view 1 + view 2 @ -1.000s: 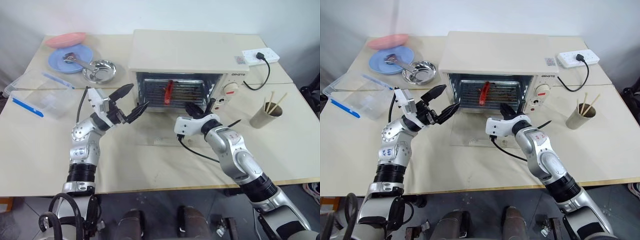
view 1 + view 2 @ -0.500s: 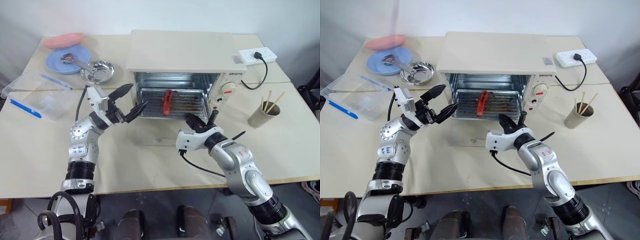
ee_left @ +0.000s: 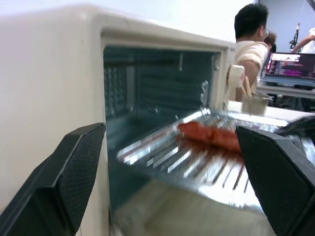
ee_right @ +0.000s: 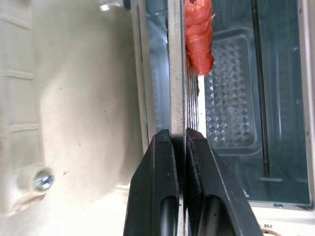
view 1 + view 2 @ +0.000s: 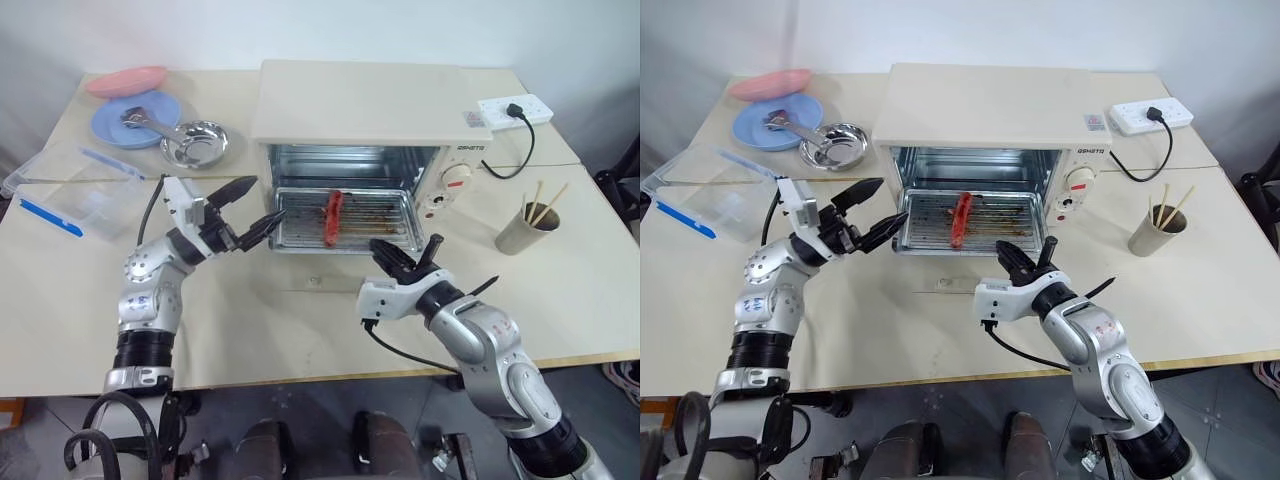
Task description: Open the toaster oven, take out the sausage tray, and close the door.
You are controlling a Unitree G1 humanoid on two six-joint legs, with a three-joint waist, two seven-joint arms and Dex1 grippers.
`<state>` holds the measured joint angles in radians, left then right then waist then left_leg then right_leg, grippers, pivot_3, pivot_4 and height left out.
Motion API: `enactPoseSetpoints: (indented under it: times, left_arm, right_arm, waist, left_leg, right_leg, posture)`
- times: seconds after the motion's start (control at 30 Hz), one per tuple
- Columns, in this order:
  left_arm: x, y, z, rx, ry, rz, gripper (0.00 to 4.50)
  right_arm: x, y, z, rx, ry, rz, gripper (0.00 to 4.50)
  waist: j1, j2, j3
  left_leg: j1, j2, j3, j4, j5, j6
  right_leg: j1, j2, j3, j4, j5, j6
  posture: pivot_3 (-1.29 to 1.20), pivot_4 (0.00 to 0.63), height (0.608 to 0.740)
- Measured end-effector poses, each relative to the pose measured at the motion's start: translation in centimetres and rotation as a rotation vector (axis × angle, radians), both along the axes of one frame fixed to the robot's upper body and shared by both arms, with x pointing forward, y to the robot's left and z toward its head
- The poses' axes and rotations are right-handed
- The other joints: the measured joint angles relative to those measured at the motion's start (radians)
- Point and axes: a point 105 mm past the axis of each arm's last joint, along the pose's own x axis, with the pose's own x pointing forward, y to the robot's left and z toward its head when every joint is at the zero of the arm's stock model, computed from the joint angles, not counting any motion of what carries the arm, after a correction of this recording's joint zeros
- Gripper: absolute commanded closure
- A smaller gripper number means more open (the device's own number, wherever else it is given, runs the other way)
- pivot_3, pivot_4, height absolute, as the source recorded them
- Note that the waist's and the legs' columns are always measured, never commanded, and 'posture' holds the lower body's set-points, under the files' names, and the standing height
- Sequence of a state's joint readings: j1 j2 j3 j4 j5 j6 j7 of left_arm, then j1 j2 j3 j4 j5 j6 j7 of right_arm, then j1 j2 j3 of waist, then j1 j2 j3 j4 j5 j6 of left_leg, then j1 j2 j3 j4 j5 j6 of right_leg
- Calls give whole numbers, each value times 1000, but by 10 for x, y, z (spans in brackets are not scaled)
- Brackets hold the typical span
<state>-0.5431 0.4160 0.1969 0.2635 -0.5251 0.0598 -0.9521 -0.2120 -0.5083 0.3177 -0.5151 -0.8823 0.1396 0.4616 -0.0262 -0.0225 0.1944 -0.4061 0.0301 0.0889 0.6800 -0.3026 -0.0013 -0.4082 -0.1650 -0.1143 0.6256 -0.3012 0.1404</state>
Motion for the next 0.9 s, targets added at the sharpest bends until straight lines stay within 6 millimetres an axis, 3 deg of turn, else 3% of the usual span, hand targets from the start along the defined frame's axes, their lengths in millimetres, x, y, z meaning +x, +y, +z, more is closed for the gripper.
enactPoseSetpoints:
  times: [0.23,0.4,0.63,0.8,0.9]
  left_arm:
    - [-24,16,14,-115,200,13,0]
    - [-41,13,13,-269,406,-43,0]
    - [-58,-5,3,-354,755,-221,0]
    - [-67,-7,-4,-376,878,-270,0]
    - [-67,-7,-8,-419,924,-278,514]
  right_arm:
    - [-11,1,13,17,-99,77,4485]
    - [-16,5,11,-7,-116,153,4485]
    - [-23,9,13,-11,-136,238,4485]
    - [-22,9,13,-7,-131,255,4485]
    - [-23,9,14,-9,-134,272,4500]
  waist:
    - [0,0,0]
    - [3,0,0]
    - [2,0,0]
    - [1,0,0]
    - [3,0,0]
  left_leg:
    - [1,0,0,0,0,0]
    - [1,1,-1,1,0,0]
    - [3,1,-8,1,0,-1]
    - [3,0,-8,1,0,-1]
    - [3,0,-8,1,0,-1]
  right_leg:
    - [1,0,2,0,0,0]
    - [1,0,2,1,0,0]
    - [1,0,4,1,0,0]
    - [1,0,4,1,0,0]
    - [2,0,4,1,0,0]
  posture:
    - [0,150,740]
    - [0,150,740]
    - [0,150,740]
    - [0,150,740]
    - [0,150,740]
